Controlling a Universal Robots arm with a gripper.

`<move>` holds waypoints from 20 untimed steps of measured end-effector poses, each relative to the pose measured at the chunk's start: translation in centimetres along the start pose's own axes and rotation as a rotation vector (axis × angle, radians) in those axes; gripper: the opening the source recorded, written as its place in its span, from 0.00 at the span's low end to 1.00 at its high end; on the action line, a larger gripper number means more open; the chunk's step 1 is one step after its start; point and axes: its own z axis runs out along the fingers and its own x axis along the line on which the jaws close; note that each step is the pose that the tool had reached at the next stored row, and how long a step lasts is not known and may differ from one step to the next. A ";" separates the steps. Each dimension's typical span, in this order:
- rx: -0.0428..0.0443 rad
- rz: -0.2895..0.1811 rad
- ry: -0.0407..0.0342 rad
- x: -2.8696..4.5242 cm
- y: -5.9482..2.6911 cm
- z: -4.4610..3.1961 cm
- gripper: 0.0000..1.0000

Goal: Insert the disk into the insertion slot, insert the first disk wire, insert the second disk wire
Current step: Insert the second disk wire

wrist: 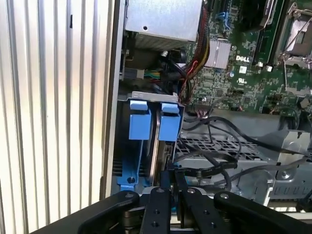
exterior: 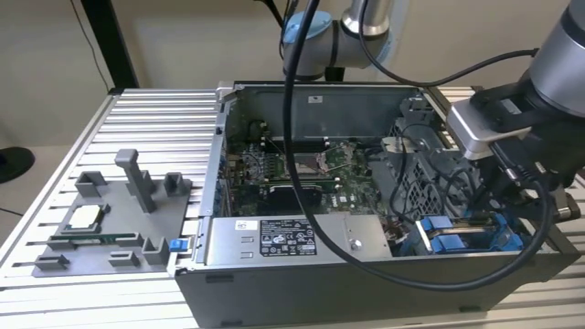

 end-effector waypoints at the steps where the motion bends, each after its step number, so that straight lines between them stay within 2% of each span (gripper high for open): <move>1: 0.0023 0.013 0.0028 0.03 0.04 0.17 0.00; 6: 0.0096 0.054 0.0121 0.18 0.22 1.00 0.00; 20: 0.0097 0.054 0.0122 0.20 0.24 1.12 0.00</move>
